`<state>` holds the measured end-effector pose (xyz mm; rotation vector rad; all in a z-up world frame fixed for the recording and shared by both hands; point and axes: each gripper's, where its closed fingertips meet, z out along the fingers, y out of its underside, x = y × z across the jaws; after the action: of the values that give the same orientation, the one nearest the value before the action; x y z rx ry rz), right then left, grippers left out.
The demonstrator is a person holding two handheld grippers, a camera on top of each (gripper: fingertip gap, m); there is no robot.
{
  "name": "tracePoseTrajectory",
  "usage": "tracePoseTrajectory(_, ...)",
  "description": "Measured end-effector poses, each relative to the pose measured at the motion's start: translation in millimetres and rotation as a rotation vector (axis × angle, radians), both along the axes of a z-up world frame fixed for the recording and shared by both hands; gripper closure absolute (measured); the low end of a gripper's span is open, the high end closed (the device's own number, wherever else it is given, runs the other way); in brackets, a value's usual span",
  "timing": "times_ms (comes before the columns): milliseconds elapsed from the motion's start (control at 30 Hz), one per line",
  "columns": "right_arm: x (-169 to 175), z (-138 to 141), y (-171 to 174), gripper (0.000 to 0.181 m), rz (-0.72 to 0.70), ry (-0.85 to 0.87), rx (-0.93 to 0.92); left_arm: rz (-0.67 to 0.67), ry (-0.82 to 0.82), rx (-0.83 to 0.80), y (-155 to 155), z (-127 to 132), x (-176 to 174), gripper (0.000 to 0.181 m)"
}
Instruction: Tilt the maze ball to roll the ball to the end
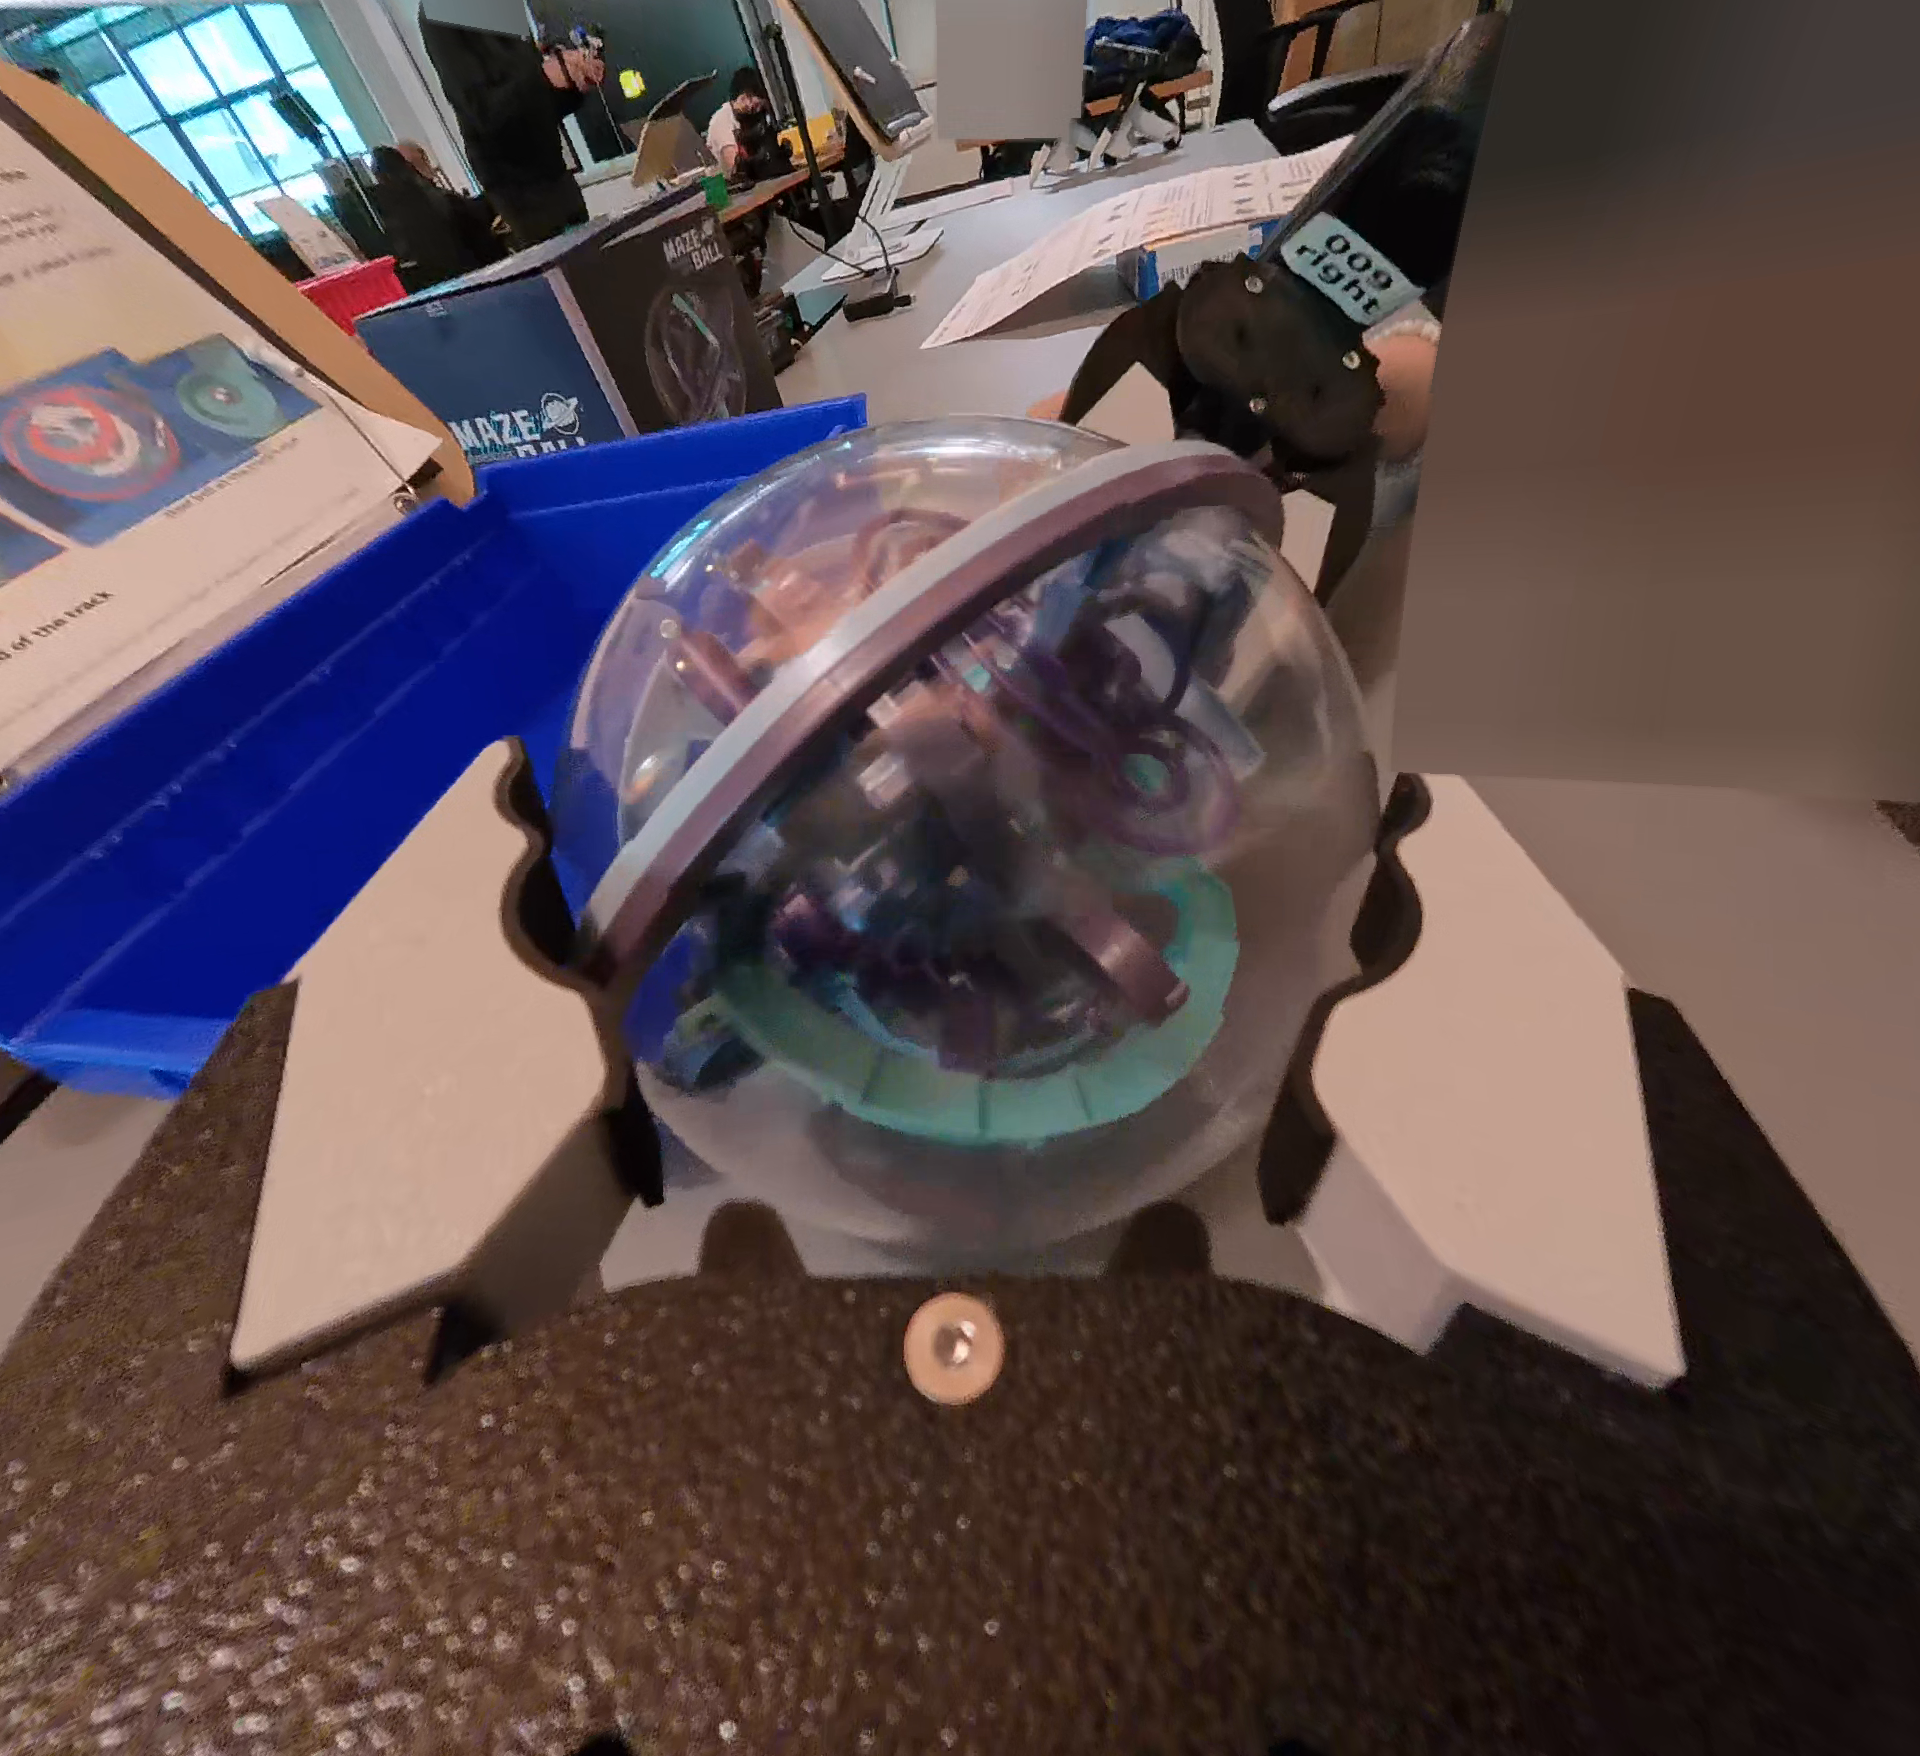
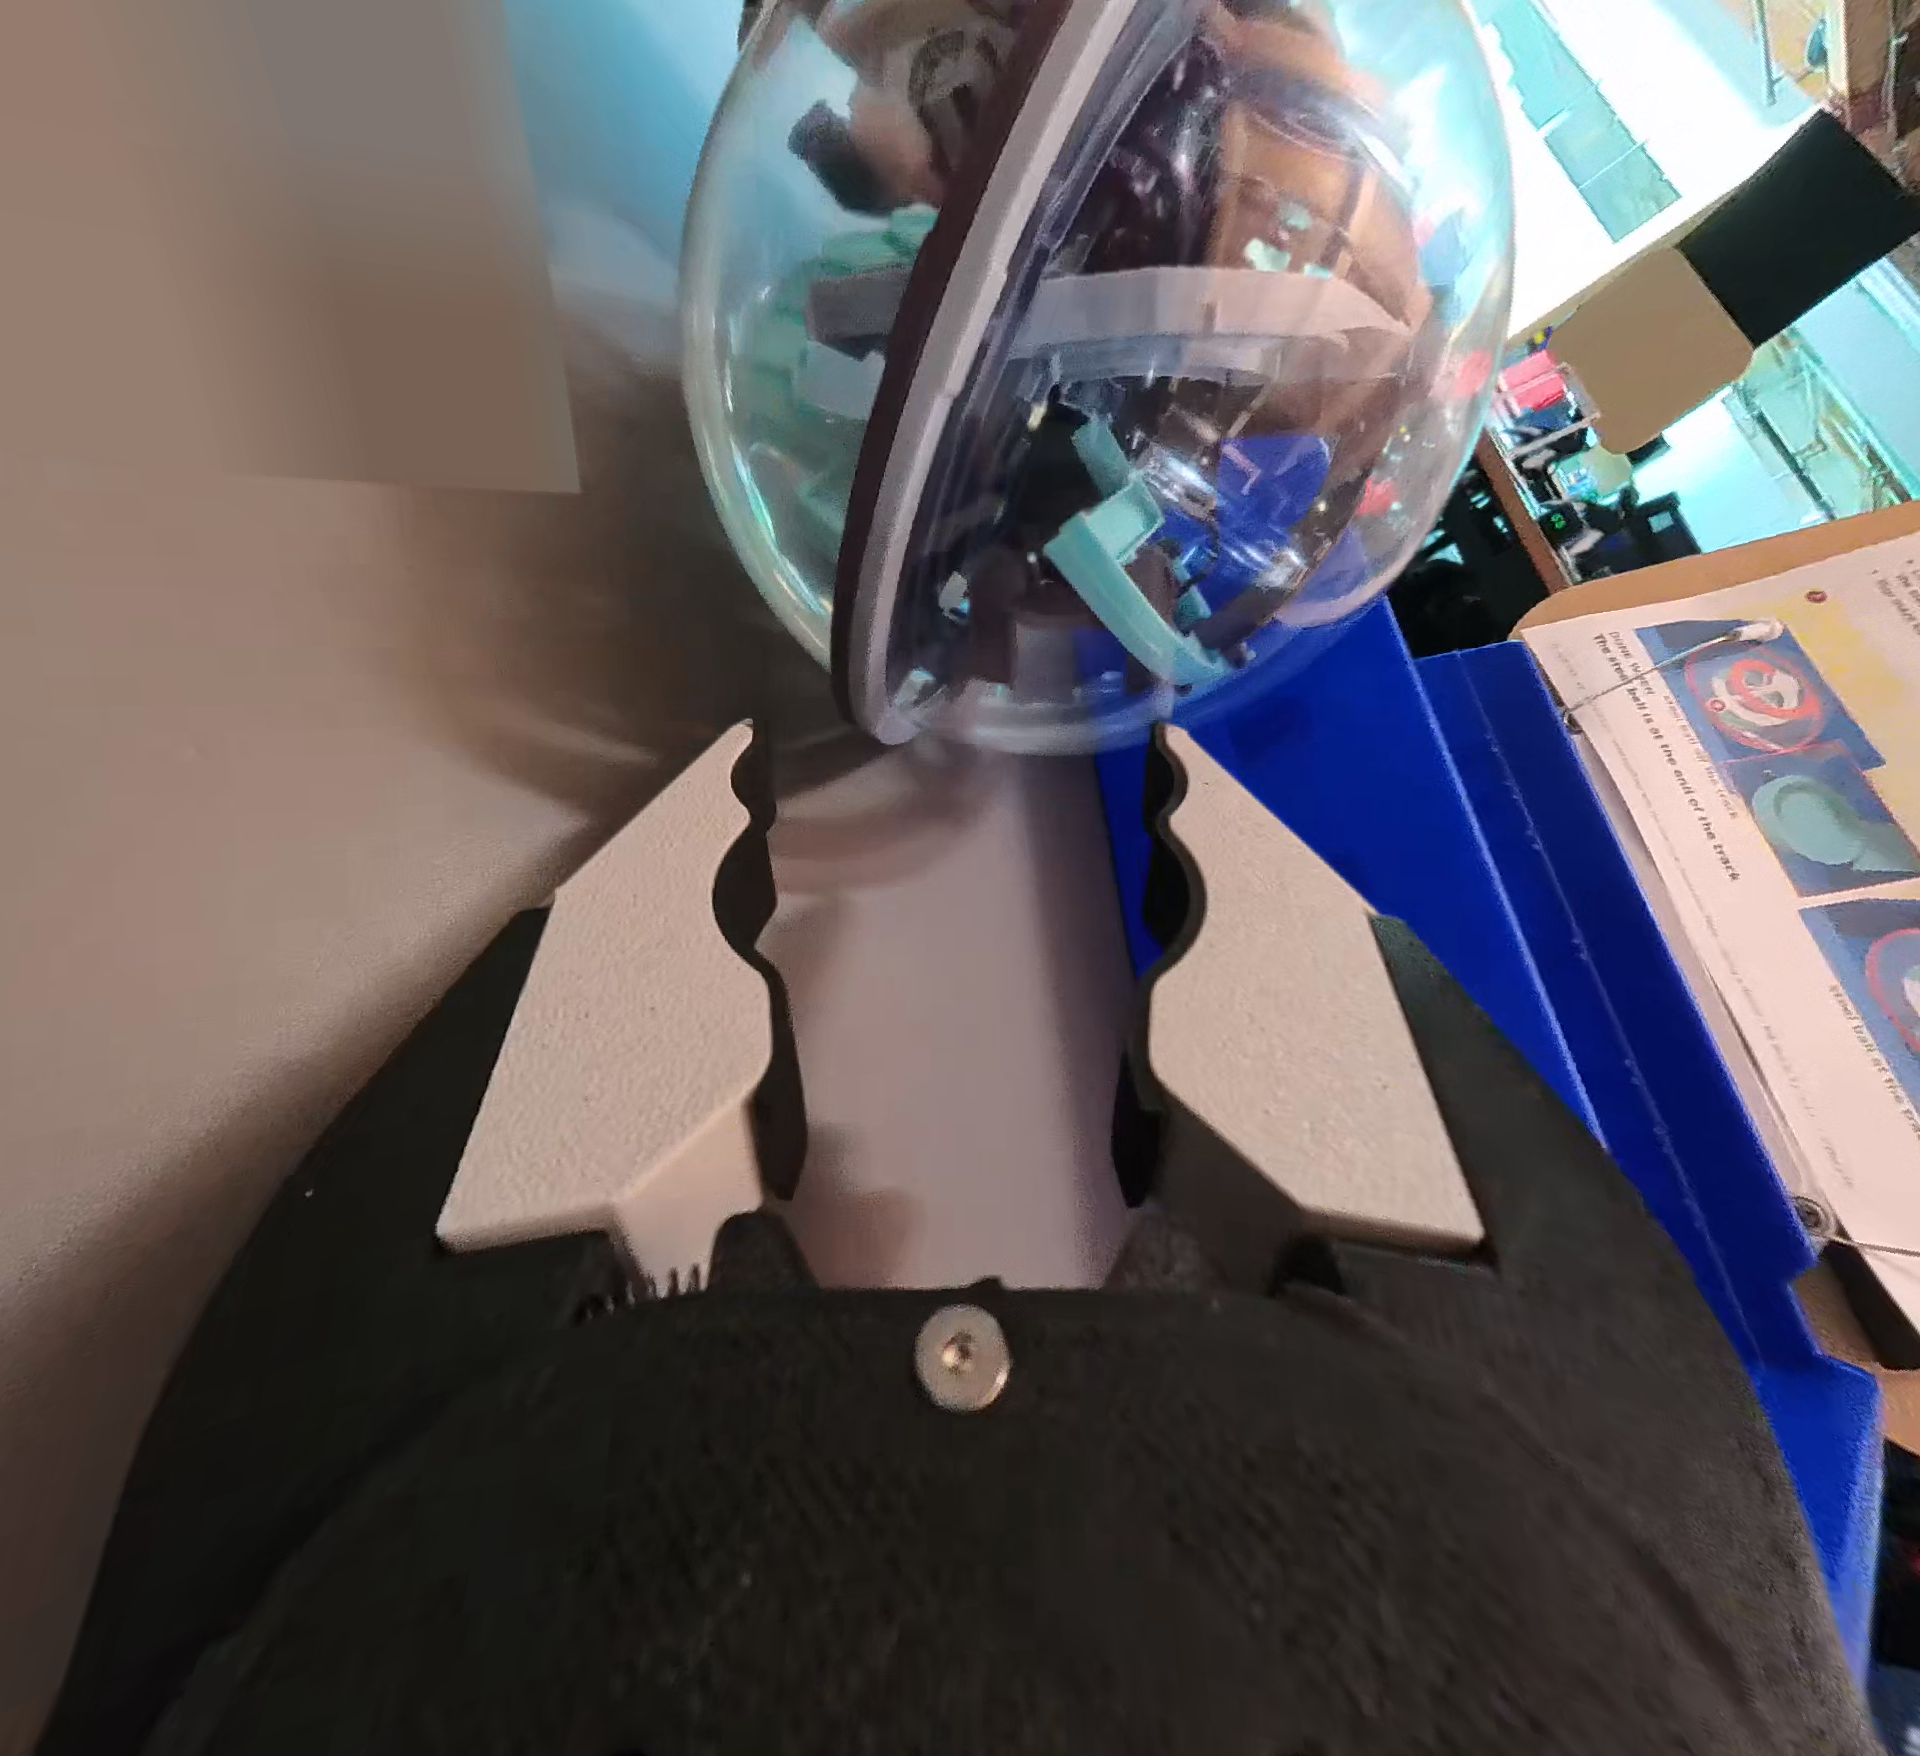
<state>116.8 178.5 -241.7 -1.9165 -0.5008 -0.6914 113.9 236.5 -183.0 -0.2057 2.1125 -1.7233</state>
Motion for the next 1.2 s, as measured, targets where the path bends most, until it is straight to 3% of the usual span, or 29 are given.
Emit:
tracePoseTrajectory(233, 8.5, 25.2, 0.9, 0.078, -0.027, -0.015, 0.158, 0.036, -0.031, 0.076, -3.6, -8.8, 3.8, 0.031)
tracePoseTrajectory(333, 10.3, 30.1, 0.6, 0.075, -0.022, -0.028, 0.19, 0.037, -0.053, 0.089, -7.0, -9.8, 3.3, 0.032)
tracePoseTrajectory(600, 8.6, 14.8, 2.6, 0.091, 0.004, 0.112, 0.168, 0.033, -0.076, -0.038, -13.9, 4.2, 2.5, 0.031)
tracePoseTrajectory(900, 13.9, 12.8, 5.2, 0.09, -0.041, 0.103, 0.169, 0.075, -0.003, -0.13, -10.0, 3.3, 14.1, 0.023)
tracePoseTrajectory(1200, 17.1, 10.3, 4.0, 0.087, -0.064, 0.105, 0.154, 0.156, -0.204, -0.118, -11.2, 17.5, 12.2, 0.024)
